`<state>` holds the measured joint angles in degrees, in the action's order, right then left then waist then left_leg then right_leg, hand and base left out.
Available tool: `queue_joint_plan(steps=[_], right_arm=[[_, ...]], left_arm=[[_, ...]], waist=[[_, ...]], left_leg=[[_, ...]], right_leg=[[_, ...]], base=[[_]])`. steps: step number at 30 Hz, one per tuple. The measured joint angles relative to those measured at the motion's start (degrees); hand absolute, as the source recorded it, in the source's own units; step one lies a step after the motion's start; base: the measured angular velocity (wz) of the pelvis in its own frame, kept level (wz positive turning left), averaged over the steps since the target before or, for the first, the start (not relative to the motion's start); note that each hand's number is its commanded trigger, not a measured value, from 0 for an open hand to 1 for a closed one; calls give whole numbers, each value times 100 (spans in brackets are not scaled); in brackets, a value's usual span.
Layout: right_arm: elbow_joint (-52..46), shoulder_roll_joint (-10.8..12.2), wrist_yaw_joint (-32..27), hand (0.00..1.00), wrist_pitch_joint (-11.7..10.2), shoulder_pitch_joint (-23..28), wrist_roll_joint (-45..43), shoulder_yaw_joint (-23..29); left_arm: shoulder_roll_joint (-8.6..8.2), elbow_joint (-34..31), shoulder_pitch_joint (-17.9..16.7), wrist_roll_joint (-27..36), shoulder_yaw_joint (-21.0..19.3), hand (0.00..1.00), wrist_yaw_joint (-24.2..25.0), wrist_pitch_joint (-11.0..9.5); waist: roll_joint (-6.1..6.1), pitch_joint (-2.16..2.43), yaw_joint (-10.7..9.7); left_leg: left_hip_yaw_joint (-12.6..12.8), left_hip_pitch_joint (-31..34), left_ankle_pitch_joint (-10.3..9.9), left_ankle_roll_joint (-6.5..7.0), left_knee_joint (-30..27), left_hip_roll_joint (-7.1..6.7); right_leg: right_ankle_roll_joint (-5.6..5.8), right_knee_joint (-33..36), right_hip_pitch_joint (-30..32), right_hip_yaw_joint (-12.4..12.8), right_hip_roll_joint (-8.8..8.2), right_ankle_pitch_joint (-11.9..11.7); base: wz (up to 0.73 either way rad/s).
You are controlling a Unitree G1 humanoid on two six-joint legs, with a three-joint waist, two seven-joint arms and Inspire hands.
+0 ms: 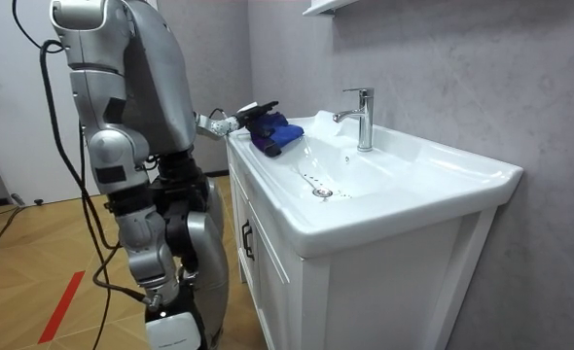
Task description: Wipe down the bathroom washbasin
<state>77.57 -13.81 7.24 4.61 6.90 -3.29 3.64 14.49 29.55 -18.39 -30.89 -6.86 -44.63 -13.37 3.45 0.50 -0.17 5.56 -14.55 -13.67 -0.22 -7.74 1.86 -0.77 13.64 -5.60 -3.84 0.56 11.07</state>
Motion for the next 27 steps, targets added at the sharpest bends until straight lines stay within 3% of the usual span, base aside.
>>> queue_joint_plan(steps=[6,11,24,25,26,27], right_arm=[[-4,-43,73,0,69,8,-176,10],[-4,-61,124,0,188,-11,-291,6],[-8,-91,162,0,302,-15,-456,15],[-8,-91,161,0,302,-15,-460,15],[-8,-91,162,0,307,-15,-476,14],[-7,-91,163,0,311,-15,-497,15]], left_arm=[[17,350,156,-6,-42,0,178,1],[27,585,348,-7,-43,0,288,25],[29,594,355,-6,-128,0,509,56],[26,594,357,-5,-141,12,523,56],[26,594,359,-1,-149,41,551,56],[25,594,367,0,-165,53,609,56]], waist=[[55,45,29],[67,44,14],[70,43,-18],[70,43,-18],[70,43,-17],[70,43,-16]], left_leg=[[90,-89,11,-21,6,46],[72,-89,14,-35,64,66],[44,-71,33,-65,90,88],[44,-70,34,-67,90,89],[43,-67,35,-69,90,92],[42,-64,37,-71,90,95]], right_leg=[[-40,9,-60,85,53,-25],[-59,14,-64,75,73,-71],[-81,27,-41,89,106,-90],[-82,30,-40,92,108,-89],[-85,30,-40,92,111,-88],[-86,28,-40,93,116,-87]], base=[[-12],[0],[0],[0],[0],[0]])
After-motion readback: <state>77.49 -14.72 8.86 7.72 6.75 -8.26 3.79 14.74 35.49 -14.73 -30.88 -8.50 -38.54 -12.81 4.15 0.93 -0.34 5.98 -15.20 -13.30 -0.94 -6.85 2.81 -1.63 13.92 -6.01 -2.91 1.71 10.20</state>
